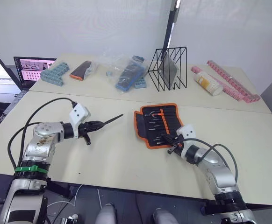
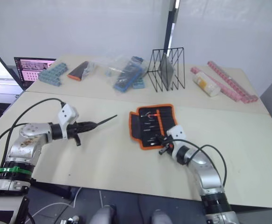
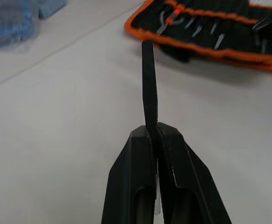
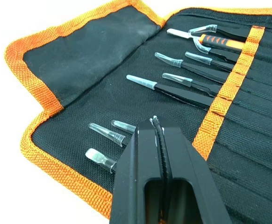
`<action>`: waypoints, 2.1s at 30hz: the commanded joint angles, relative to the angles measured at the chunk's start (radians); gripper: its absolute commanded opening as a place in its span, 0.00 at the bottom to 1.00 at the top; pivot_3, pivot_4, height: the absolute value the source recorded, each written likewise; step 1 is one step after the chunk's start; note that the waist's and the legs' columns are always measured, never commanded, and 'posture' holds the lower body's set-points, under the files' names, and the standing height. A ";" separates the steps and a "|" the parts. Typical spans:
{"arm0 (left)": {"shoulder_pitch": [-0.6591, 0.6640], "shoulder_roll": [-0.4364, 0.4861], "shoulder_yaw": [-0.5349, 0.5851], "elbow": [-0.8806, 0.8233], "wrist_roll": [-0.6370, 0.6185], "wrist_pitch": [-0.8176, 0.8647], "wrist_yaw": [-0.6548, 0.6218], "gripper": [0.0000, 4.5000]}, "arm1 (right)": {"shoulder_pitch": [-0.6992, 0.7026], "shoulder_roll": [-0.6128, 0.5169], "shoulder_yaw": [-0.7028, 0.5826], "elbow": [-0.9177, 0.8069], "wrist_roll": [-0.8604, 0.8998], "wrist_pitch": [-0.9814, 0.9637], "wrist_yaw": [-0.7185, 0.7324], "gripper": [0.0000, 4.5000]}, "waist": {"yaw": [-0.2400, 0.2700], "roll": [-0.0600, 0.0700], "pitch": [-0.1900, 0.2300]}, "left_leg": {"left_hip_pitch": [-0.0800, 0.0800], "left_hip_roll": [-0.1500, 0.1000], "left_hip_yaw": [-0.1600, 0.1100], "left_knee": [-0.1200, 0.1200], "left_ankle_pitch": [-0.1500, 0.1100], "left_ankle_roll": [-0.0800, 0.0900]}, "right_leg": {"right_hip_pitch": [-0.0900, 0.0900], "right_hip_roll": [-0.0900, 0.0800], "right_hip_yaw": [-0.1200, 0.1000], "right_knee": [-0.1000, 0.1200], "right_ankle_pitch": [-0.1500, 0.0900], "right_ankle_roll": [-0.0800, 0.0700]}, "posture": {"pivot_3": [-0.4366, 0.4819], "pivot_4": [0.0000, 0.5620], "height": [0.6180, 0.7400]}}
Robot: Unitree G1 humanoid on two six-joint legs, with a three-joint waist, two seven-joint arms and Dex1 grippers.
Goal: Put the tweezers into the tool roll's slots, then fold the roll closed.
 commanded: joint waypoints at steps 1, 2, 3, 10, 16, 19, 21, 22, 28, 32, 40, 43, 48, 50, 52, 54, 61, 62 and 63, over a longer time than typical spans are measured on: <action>-0.060 0.013 -0.065 -0.108 0.011 0.047 -0.027 0.00 | 0.029 0.006 -0.013 -0.004 0.001 0.010 -0.023 0.00 | 0.001 0.000 0.000 | 0.000 0.000 0.000 0.000 0.000 0.000 | 0.000 0.000 0.000 0.000 0.000 0.000 | 0.48 0.27 0.95; -0.081 0.007 -0.085 -0.117 0.016 0.065 -0.029 0.00 | 0.029 0.012 -0.023 -0.012 0.010 0.010 -0.031 0.00 | 0.003 0.000 0.000 | 0.000 0.000 0.000 0.000 0.000 0.000 | 0.000 0.000 0.000 0.000 0.000 0.000 | 0.48 0.27 0.95; -0.102 0.002 -0.102 -0.122 0.019 0.080 -0.032 0.00 | 0.029 0.016 -0.032 -0.020 0.017 0.009 -0.036 0.00 | 0.004 0.000 0.000 | 0.000 0.000 0.000 0.000 0.000 0.000 | 0.000 0.000 0.000 0.000 0.000 0.000 | 0.48 0.27 0.95; -0.236 -0.037 -0.201 -0.073 0.055 0.118 -0.054 0.00 | 0.028 0.011 -0.080 -0.082 0.057 0.022 -0.059 0.00 | 0.003 0.001 0.001 | -0.001 -0.001 0.000 0.001 0.000 0.000 | 0.000 0.000 0.000 0.000 0.000 0.000 | 0.48 0.27 0.95; -0.356 -0.113 -0.271 0.091 0.121 0.054 -0.068 0.00 | 0.021 0.000 -0.095 -0.111 0.056 0.042 -0.076 0.00 | 0.006 0.002 0.002 | -0.002 -0.001 0.000 0.001 0.000 0.000 | -0.001 0.000 0.000 0.000 0.000 0.000 | 0.48 0.27 0.95; -0.401 -0.151 -0.295 0.172 0.154 0.018 -0.070 0.00 | 0.028 -0.002 -0.100 -0.121 0.054 0.046 -0.080 0.00 | 0.005 0.002 0.002 | -0.004 -0.001 0.000 0.001 0.000 0.000 | -0.004 0.000 0.000 0.000 0.000 0.000 | 0.48 0.27 0.95; -0.422 -0.176 -0.310 0.217 0.171 -0.005 -0.072 0.00 | 0.033 -0.001 -0.104 -0.127 0.054 0.048 -0.083 0.00 | 0.006 0.002 0.002 | -0.008 -0.001 0.000 0.001 0.000 0.001 | -0.009 0.000 0.000 0.002 0.000 0.000 | 0.48 0.27 0.95; -0.431 -0.187 -0.316 0.237 0.180 -0.016 -0.072 0.00 | 0.036 -0.001 -0.104 -0.129 0.053 0.048 -0.084 0.00 | 0.006 0.002 0.002 | -0.011 -0.001 0.000 0.002 0.000 0.001 | -0.012 0.000 0.000 0.004 0.000 0.000 | 0.48 0.27 0.95; -0.473 -0.259 -0.337 0.354 0.227 -0.063 -0.057 0.00 | 0.067 -0.004 -0.085 -0.120 0.025 0.048 -0.092 0.00 | 0.012 0.002 0.002 | -0.013 -0.002 0.000 0.003 0.001 0.001 | -0.015 0.000 0.000 0.008 0.000 0.000 | 0.48 0.27 0.95; -0.486 -0.309 -0.351 0.395 0.252 -0.065 -0.048 0.00 | 0.104 -0.004 -0.079 -0.125 0.011 0.045 -0.098 0.00 | 0.018 0.002 0.002 | -0.013 -0.002 0.000 0.003 0.001 0.001 | -0.015 0.000 0.000 0.008 0.000 0.000 | 0.48 0.27 0.95; -0.500 -0.348 -0.380 0.389 0.281 -0.018 -0.096 0.00 | 0.140 -0.015 -0.088 -0.157 0.014 0.051 -0.107 0.00 | 0.018 0.002 0.002 | -0.013 -0.002 0.000 0.004 0.001 0.001 | -0.015 0.000 0.000 0.009 0.000 0.000 | 0.48 0.27 0.95; -0.494 -0.349 -0.392 0.380 0.294 -0.019 -0.106 0.00 | 0.146 -0.014 -0.087 -0.163 0.015 0.053 -0.113 0.00 | 0.018 0.002 0.002 | -0.013 -0.002 0.000 0.004 0.001 0.001 | -0.015 0.000 0.000 0.009 0.000 0.000 | 0.48 0.27 0.95; -0.482 -0.361 -0.409 0.390 0.320 -0.039 -0.097 0.00 | 0.150 -0.010 -0.084 -0.165 0.014 0.055 -0.119 0.00 | 0.019 0.002 0.002 | -0.013 -0.002 -0.001 0.004 0.001 0.001 | -0.015 0.000 0.000 0.009 0.000 0.000 | 0.48 0.27 0.95; -0.487 -0.370 -0.410 0.402 0.331 -0.047 -0.084 0.00 | 0.148 -0.010 -0.084 -0.166 0.015 0.057 -0.120 0.00 | 0.020 0.002 0.002 | -0.013 -0.002 -0.001 0.005 0.001 0.001 | -0.014 0.000 0.000 0.009 0.000 0.000 | 0.48 0.27 0.95; -0.492 -0.381 -0.402 0.407 0.323 -0.036 -0.085 0.00 | 0.144 -0.012 -0.086 -0.165 0.016 0.058 -0.120 0.00 | 0.019 0.002 0.002 | -0.013 -0.002 -0.001 0.005 0.001 0.001 | -0.014 0.000 0.000 0.010 0.000 0.000 | 0.48 0.27 0.95; -0.497 -0.391 -0.398 0.411 0.315 -0.024 -0.090 0.00 | 0.140 -0.016 -0.089 -0.164 0.017 0.058 -0.118 0.00 | 0.019 0.002 0.002 | -0.013 -0.002 -0.001 0.005 0.001 0.001 | -0.014 0.000 0.000 0.010 0.000 0.000 | 0.48 0.27 0.95; -0.507 -0.412 -0.403 0.447 0.341 -0.085 -0.059 0.00 | 0.147 -0.019 -0.093 -0.174 0.018 0.059 -0.123 0.00 | 0.019 0.002 0.002 | -0.013 -0.003 -0.001 0.007 0.001 0.001 | -0.014 0.000 0.000 0.012 0.000 0.000 | 0.48 0.27 0.95; -0.509 -0.414 -0.405 0.453 0.346 -0.093 -0.058 0.00 | 0.149 -0.018 -0.092 -0.176 0.018 0.059 -0.124 0.00 | 0.020 0.002 0.002 | -0.013 -0.003 -0.001 0.007 0.001 0.001 | -0.014 0.000 0.000 0.012 0.000 0.000 | 0.48 0.27 0.95; -0.510 -0.416 -0.407 0.458 0.349 -0.098 -0.057 0.00 | 0.151 -0.017 -0.090 -0.177 0.017 0.059 -0.125 0.00 | 0.020 0.002 0.002 | -0.013 -0.003 -0.001 0.007 0.001 0.001 | -0.014 0.000 0.000 0.012 0.000 0.000 | 0.48 0.27 0.95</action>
